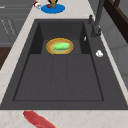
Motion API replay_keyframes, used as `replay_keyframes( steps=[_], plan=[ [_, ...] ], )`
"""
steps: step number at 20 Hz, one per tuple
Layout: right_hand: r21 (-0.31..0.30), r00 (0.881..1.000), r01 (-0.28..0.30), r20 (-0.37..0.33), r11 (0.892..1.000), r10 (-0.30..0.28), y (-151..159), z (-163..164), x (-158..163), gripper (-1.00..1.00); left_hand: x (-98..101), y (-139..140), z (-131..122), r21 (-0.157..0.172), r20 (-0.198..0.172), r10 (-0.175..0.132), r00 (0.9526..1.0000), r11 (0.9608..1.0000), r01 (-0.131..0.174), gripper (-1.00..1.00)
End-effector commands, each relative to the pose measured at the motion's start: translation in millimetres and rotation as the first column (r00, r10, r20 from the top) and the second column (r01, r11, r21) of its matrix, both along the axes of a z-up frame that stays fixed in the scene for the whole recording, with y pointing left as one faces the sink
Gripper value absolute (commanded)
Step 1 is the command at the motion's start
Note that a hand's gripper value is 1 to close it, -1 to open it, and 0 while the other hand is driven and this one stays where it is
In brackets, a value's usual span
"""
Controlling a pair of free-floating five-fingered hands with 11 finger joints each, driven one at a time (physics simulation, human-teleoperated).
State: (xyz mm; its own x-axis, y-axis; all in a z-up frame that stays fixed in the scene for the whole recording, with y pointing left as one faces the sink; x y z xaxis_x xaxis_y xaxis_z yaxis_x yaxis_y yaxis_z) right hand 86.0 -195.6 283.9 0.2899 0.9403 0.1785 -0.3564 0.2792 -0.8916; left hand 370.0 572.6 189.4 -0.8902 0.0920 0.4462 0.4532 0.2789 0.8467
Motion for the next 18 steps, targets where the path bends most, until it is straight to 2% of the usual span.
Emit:
replay_keyframes(
  steps=[1, 7, 11, 14, 18],
  plan=[
    [0.0, 1.0, 0.0, 0.0, 1.0, 0.0, 0, 0, 0, 0.0, -4.2, -20, 19, 0.026, -0.018, -0.04, 0.999, 0.9989, 0.04, 1.0],
    [0.0, 1.0, 0.0, 0.0, 1.0, 0.0, 0, 0, 0, 0.0, -3.2, -41, 40, 0.03, -0.039, -0.054, 0.9978, 0.998, 0.055, 1.0],
    [0.0, 1.0, 0.0, 0.0, 1.0, 0.0, 0, 0, 0, 0.0, -3.3, -58, 43, 0.022, -0.011, -0.073, 0.9972, 0.997, 0.074, 1.0],
    [0.0, 1.0, 0.0, 0.0, 1.0, 0.0, 0, 0, 0, 0.0, -3.4, -71, 45, 0.022, -0.01, -0.067, 0.9977, 0.9975, 0.068, 1.0],
    [0.0, 1.0, 0.0, 0.0, 1.0, 0.0, 0, 0, 0, 0.0, -3.5, -93, 44, 0.03, -0.012, -0.045, 0.9989, 0.9985, 0.045, 1.0]
  ],
)
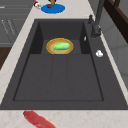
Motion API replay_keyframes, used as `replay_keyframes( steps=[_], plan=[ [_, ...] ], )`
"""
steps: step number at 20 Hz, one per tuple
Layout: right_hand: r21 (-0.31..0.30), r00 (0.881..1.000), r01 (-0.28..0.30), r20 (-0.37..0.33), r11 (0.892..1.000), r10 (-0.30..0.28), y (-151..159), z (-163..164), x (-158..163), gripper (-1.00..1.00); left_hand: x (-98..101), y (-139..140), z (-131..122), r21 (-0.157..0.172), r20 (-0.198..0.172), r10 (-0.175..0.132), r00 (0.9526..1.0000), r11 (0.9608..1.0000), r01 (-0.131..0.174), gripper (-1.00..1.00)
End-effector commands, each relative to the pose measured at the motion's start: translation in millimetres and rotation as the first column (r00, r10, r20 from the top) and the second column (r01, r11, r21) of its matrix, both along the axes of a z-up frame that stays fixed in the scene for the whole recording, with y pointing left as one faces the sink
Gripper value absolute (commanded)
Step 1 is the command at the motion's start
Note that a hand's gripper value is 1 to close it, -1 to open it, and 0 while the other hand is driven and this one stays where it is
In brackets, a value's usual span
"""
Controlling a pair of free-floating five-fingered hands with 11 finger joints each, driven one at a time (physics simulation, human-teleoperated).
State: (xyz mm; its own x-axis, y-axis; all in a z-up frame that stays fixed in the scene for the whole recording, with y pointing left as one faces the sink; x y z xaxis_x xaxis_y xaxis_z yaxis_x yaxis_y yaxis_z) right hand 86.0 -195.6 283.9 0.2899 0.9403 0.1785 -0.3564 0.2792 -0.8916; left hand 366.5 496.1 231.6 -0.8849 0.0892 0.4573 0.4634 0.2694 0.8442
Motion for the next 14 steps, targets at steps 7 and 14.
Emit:
replay_keyframes(
  steps=[7, 14],
  plan=[
    [0.0, 1.0, 0.0, 0.0, 1.0, 0.0, 0, 0, 0, 0.0, -0.1, -59, -2, 0.027, -0.002, -0.031, 0.9995, 0.9992, 0.031, 1.0],
    [0.0, 1.0, 0.0, 0.0, 1.0, 0.0, 0, 0, 0, 0.0, -0.2, -103, -4, 0.036, -0.004, -0.027, 0.9996, 0.999, 0.027, 1.0]
  ],
)
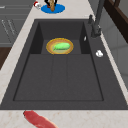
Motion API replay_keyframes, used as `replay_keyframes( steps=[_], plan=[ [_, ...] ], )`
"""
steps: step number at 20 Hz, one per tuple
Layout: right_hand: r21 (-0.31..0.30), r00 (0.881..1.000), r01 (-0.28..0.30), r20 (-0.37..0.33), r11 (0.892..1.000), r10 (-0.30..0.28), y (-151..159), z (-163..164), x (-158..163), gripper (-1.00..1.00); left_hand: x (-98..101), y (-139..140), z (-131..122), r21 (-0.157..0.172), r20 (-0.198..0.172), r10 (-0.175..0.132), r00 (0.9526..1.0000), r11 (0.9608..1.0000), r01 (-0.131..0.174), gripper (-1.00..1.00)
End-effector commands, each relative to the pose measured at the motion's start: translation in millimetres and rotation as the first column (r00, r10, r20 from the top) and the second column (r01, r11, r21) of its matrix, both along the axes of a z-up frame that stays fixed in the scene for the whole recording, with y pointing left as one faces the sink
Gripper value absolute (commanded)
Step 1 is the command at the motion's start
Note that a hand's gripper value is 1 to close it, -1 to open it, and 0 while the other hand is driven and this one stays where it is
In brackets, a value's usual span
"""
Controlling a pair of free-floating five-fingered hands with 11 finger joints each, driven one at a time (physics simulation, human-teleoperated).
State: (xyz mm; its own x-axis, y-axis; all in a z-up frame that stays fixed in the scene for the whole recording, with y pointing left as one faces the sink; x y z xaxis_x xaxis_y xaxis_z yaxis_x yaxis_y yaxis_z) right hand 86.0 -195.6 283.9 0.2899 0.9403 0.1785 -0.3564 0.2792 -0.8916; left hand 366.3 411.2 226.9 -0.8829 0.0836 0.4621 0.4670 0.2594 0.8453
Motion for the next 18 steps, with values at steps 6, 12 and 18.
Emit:
replay_keyframes(
  steps=[6, 12, 18],
  plan=[
    [0.0, 1.0, 0.0, 0.0, 1.0, 0.0, 0, 0, 0, 0.0, 6.3, -55, -25, 0.05, -0.058, 0.002, 0.9983, 0.9987, 0.001, 1.0],
    [0.0, 1.0, 0.0, 0.0, 1.0, 0.0, 0, 0, 0, 0.0, 9.8, -93, -45, 0.054, -0.059, 0.0, 0.9983, 0.9985, 0.004, 1.0],
    [0.0, 1.0, 0.0, 0.0, 1.0, 0.0, 0, 0, 0, 0.0, 25.2, -123, -68, 0.056, -0.09, -0.001, 0.996, 0.9984, 0.006, 1.0]
  ],
)
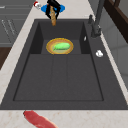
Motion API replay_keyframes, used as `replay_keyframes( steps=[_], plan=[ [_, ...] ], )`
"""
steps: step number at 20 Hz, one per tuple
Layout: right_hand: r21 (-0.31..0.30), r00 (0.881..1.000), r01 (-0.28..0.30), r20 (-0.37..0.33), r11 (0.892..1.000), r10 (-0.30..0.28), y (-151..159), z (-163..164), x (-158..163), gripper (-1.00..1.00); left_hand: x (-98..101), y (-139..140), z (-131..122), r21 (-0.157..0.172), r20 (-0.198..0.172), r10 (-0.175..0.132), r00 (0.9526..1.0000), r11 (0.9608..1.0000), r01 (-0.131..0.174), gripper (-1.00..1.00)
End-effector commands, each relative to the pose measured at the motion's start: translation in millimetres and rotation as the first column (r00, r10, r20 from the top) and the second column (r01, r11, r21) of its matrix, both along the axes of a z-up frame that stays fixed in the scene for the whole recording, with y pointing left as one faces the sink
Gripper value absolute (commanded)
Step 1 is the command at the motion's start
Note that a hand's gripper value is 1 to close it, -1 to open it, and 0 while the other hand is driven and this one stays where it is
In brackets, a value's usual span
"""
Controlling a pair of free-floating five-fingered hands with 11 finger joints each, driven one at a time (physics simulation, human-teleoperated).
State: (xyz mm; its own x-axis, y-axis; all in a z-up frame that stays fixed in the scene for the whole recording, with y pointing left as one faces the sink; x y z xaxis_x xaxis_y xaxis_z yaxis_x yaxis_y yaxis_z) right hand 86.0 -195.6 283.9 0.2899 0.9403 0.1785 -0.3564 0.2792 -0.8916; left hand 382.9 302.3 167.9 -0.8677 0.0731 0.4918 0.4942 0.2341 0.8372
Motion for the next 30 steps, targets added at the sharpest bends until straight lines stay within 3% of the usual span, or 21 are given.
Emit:
replay_keyframes(
  steps=[1, 6, 9, 15, 17, 19, 21, 23, 27, 30],
  plan=[
    [0.0, 1.0, 0.0, 0.0, 1.0, 0.0, 0, 0, 0, 0.0, 13.1, -17, -12, 0.024, -0.061, -0.006, 0.9981, 0.9997, 0.007, 1.0],
    [0.0, 1.0, 0.0, 0.0, 1.0, 0.0, 0, 0, 0, 0.0, 39.3, -34, -41, 0.002, -0.072, -0.016, 0.9973, 0.9999, 0.016, 1.0],
    [0.0, 1.0, 0.0, 0.0, 1.0, 0.0, 0, 0, 0, 0.0, 60.5, -37, -59, -0.029, -0.057, -0.019, 0.9982, 0.9994, 0.017, 1.0],
    [0.0, 1.0, 0.0, 0.0, 1.0, 0.0, 0, 0, 0, 0.0, 102.5, -43, -102, -0.04, -0.049, -0.023, 0.9985, 0.999, 0.021, 1.0],
    [0.0, 1.0, 0.0, 0.0, 1.0, 0.0, 0, 0, 0, 0.0, 112.6, -50, -114, -0.042, -0.061, -0.012, 0.9981, 0.9991, 0.009, 1.0],
    [0.0, 1.0, 0.0, 0.0, 1.0, 0.0, 0, 0, 0, 0.0, 118.1, -52, -127, -0.045, -0.073, -0.009, 0.9973, 0.9989, 0.006, 1.0],
    [0.0, 1.0, 0.0, 0.0, 1.0, 0.0, 0, 0, 0, 0.0, 117.4, -51, -135, -0.047, -0.07, 0.037, 0.9968, 0.9981, -0.04, 1.0],
    [0.0, 1.0, 0.0, 0.0, 1.0, 0.0, 0, 0, 0, 0.0, 114.5, -53, -145, -0.043, -0.041, 0.064, 0.9971, 0.9969, -0.066, 1.0],
    [0.0, 1.0, 0.0, 0.0, 1.0, 0.0, 0, 0, 0, 0.0, 114.2, -52, -165, -0.074, -0.006, 0.079, 0.9969, 0.9941, -0.079, 1.0],
    [0.0, 1.0, 0.0, 0.0, 1.0, 0.0, 0, 0, 0, 0.0, 113.6, -52, -178, -0.08, 0.001, 0.081, 0.9967, 0.9935, -0.08, 1.0]
  ],
)
